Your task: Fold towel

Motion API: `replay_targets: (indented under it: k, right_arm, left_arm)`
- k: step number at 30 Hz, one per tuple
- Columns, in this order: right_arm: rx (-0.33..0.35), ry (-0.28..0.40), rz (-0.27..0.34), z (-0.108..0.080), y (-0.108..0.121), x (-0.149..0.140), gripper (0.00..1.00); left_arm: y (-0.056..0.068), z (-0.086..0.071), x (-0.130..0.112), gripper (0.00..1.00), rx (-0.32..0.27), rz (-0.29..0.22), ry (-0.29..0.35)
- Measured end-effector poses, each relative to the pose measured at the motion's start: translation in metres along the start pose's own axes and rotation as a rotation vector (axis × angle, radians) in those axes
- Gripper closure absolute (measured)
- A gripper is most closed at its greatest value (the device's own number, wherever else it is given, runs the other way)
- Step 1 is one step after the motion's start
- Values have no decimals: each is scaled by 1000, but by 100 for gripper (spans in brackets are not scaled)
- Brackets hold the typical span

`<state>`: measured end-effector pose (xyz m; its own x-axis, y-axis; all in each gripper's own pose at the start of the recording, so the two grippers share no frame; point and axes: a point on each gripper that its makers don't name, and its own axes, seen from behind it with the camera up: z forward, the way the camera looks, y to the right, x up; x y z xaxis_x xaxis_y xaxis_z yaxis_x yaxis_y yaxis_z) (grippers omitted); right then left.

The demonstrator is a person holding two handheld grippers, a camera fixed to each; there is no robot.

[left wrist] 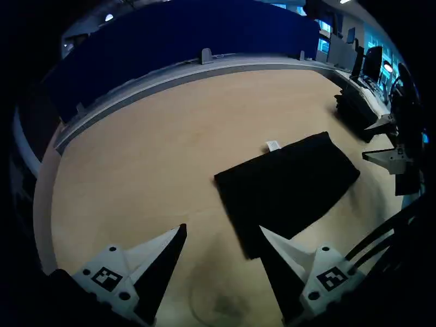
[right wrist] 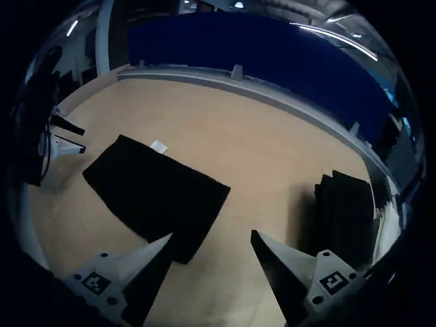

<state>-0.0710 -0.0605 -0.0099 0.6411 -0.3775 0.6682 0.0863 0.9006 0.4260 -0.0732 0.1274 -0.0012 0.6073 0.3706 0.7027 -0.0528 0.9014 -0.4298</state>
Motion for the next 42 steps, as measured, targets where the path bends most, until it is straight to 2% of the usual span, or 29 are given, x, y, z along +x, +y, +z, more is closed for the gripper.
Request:
replay_targets:
  k: [6, 11, 17, 23, 30, 38, 42]
  right_arm:
    - [4, -5, 13, -5, -1, -7, 0]
    - [42, 3, -5, -6, -8, -4, 0]
    - [94, -8, -63, -3, -21, -7, 0]
    - [145, -26, -125, 1, -34, -11, 0]
    - [188, -50, -189, 5, -42, -15, 1]
    - [202, -76, -224, 7, -43, -24, 1]
    - [217, -97, -235, 7, -45, -36, 9]
  left_arm:
    - [-2, -6, -12, 12, 8, -20, -7]
    - [-8, -13, -16, 12, 26, -50, 4]
    - [-14, -34, -33, 12, 52, -109, 8]
    - [-24, -58, -61, 12, 100, -175, 0]
    - [-32, -89, -98, 12, 158, -278, -2]
    - [-32, -106, -123, 12, 189, -328, -18]
    - [-31, -113, -130, 12, 196, -347, -20]
